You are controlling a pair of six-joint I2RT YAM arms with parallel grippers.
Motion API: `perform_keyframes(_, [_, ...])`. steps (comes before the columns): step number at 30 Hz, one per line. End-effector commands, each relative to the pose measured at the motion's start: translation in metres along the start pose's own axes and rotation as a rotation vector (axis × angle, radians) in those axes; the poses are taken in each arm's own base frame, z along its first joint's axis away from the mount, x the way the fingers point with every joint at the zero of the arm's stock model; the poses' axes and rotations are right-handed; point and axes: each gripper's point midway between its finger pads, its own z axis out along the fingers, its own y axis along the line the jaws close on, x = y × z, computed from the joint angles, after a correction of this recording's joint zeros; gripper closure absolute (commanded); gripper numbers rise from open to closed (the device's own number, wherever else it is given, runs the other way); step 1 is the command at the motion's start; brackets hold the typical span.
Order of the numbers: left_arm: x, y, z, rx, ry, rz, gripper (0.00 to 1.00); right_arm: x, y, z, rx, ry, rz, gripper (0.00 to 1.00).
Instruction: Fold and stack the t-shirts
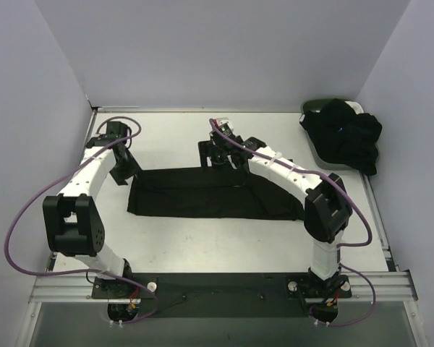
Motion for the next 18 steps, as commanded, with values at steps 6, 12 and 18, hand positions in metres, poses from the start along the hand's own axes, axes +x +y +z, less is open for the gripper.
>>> perform_keyframes(6, [-0.023, -0.006, 0.029, -0.030, -0.008, -0.043, 0.48, 0.015, -0.003, -0.008, 0.022, -0.001, -0.022, 0.23])
perform_keyframes(12, [-0.034, -0.020, 0.042, -0.008, -0.009, -0.050, 0.48, 0.023, -0.014, -0.010, 0.057, 0.001, -0.037, 0.23])
perform_keyframes(18, [-0.046, -0.032, 0.046, 0.002, -0.010, -0.059, 0.48, 0.032, -0.019, -0.003, 0.070, 0.020, -0.039, 0.23])
